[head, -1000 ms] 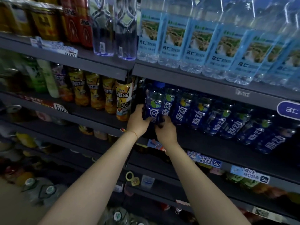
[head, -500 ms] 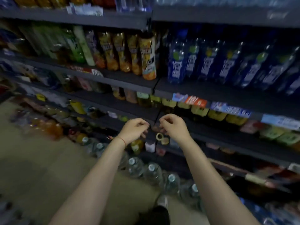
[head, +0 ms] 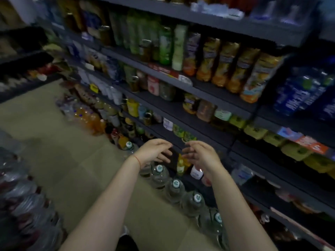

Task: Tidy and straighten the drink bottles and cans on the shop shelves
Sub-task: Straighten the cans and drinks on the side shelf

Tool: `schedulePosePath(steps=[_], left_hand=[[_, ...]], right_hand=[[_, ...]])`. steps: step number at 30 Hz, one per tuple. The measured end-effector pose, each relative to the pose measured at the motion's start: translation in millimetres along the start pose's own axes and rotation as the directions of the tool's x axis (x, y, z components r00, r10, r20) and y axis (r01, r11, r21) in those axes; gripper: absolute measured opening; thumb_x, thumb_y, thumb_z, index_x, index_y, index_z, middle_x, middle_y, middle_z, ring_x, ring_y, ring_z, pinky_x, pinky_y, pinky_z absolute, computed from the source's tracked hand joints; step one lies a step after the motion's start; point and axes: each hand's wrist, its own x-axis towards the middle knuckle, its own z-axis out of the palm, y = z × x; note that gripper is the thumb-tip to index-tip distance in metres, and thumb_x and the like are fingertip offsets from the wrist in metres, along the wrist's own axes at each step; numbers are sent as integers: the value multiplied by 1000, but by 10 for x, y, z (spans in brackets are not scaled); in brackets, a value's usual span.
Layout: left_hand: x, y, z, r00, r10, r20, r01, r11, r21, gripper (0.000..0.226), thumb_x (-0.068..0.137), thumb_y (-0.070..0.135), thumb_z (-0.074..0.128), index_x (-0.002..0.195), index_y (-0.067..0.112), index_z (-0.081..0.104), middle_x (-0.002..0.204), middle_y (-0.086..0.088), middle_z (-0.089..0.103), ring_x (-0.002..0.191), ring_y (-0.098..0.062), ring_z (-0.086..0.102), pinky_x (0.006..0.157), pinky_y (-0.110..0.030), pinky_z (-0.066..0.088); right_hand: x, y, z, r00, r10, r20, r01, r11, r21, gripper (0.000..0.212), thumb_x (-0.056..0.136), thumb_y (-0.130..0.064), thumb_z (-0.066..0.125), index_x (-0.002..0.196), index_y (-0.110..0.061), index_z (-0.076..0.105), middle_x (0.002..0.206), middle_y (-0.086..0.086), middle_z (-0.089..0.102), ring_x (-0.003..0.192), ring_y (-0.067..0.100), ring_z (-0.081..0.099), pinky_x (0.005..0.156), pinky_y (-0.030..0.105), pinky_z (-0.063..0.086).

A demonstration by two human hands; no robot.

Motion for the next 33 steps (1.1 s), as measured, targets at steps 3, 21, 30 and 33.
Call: schedulePosePath(steps=[3,21,30,33], left_hand=[[131,-280,-923,994,-57,-96,37,980,-198,22,100,35,55,114,21,64,101,-5,75,85,-25,75,90,-41,57],[1852,-1184,-3558,855,-443,-270,210,772,-600,13,99,19,51,90,15,59,75,-7,65,51,-14,61,57,-25,42],[3465,-1236,-3996,858,-509,-66,407,755,-515,16,101,24,48,91,15,56,75,-3,62,57,-14,60,57,-24,45],[3974,-1347,-3968,850,-526,33,477,741,-472,17,100,26,49,93,13,58,77,-3,64,61,-16,60,63,-25,45]], right_hand=[[451,-36,890,988,128,86,-137,984,113,19,103,-18,50,108,-5,63,82,11,70,69,23,69,60,32,54],[2973,182,3708,832,554,-5,-512,773,375,21,103,-14,46,119,-2,54,96,13,60,85,26,60,73,34,49],[4633,464,3874,785,560,-266,-483,821,304,38,97,-6,53,135,-4,51,127,17,59,89,26,61,61,33,54],[5046,593,3771,724,544,-423,-461,839,289,50,93,-2,60,139,-12,44,130,13,55,97,28,59,53,34,53]])
